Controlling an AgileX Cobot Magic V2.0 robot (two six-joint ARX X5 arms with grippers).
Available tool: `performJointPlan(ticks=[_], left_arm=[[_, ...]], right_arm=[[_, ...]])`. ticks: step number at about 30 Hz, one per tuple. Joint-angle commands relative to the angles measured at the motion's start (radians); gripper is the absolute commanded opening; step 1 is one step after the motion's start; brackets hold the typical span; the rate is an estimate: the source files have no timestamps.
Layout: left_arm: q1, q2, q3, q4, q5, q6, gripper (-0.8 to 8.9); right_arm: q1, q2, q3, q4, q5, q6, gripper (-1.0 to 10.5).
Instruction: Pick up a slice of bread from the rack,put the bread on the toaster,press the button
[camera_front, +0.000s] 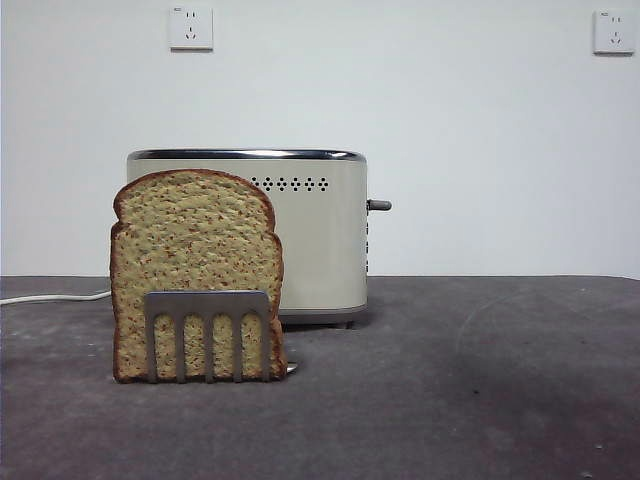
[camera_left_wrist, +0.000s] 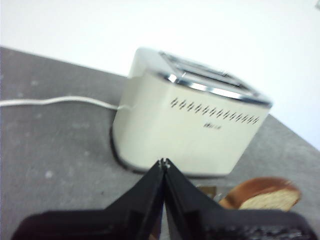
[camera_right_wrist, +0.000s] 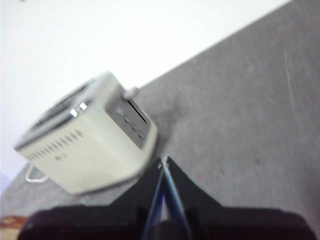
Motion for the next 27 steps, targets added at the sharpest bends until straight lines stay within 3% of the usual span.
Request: performJointPlan(ticks=[1, 8, 17, 22, 27], left_arm=[[0.002, 0.022, 0.069, -0.038, 0.014, -0.002, -0.08], [0.002, 0.134, 0.254, -0.106, 0.126, 0.058, -0.08], [0.002, 0.341, 0.537, -0.361, 0.296, 0.346, -0.08], [-0.011, 0.448, 0.679, -0.556, 0.35, 0.526, -0.08], [-0.049, 0.504, 0.746, -0.645, 0.349, 0.611, -0.08]], right_arm=[[0.001, 0.048, 0.078, 0.008, -0.031, -0.028, -0.1], [0.001, 0.232, 0.307, -0.09, -0.146, -0.161, -0.1], [0.001, 0.507, 0.649, -0.444, -0.317, -0.489, -0.1], [0.01, 0.625, 0.8, -0.641, -0.32, -0.64, -0.1], [0.016, 0.668, 0.854, -0.711, -0.319, -0.698, -0.1]])
